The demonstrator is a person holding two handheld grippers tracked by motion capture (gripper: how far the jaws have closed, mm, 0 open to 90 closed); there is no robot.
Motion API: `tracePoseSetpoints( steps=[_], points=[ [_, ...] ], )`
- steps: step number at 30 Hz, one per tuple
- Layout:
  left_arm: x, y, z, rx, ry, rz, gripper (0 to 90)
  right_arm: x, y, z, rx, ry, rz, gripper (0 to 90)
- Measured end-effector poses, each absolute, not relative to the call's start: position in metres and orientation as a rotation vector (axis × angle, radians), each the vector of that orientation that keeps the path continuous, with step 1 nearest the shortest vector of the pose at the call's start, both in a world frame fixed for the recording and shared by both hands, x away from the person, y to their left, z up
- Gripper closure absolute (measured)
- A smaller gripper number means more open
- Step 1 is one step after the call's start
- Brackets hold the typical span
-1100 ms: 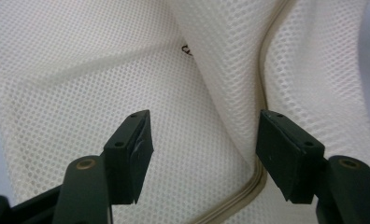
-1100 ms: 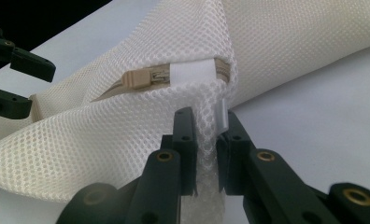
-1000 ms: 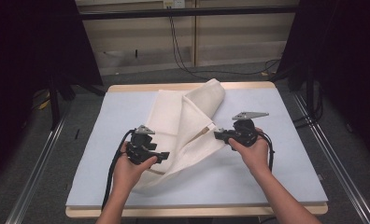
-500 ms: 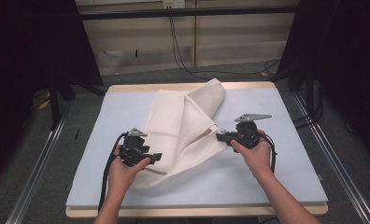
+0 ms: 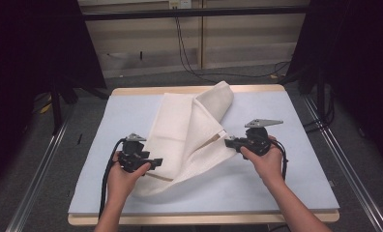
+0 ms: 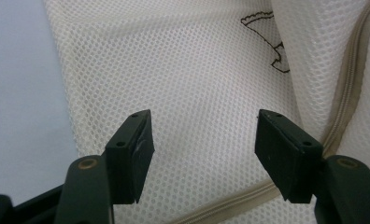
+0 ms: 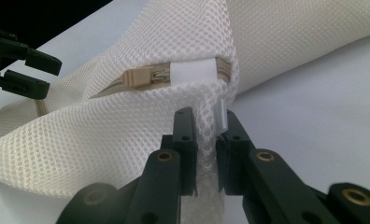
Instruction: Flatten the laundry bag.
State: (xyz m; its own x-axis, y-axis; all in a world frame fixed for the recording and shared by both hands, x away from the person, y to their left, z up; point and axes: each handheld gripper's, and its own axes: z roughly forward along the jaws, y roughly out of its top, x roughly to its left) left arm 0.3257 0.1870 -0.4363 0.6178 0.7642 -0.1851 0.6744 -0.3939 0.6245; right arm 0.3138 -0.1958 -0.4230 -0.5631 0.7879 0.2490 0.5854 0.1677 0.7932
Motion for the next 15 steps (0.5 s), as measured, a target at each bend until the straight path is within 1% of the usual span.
tracePoseSetpoints(
  steps=[10, 15],
  points=[
    [0.326, 0.191, -0.436, 2.141, 1.141, 0.179, 37.8, 0.306, -0.201, -0.424, 1.329, 2.221, 1.346, 80.0],
    [0.327, 0.192, -0.436, 2.139, 1.147, 0.188, 36.2, 0.301, -0.206, -0.425, 1.325, 2.221, 1.355, 80.0]
  ],
)
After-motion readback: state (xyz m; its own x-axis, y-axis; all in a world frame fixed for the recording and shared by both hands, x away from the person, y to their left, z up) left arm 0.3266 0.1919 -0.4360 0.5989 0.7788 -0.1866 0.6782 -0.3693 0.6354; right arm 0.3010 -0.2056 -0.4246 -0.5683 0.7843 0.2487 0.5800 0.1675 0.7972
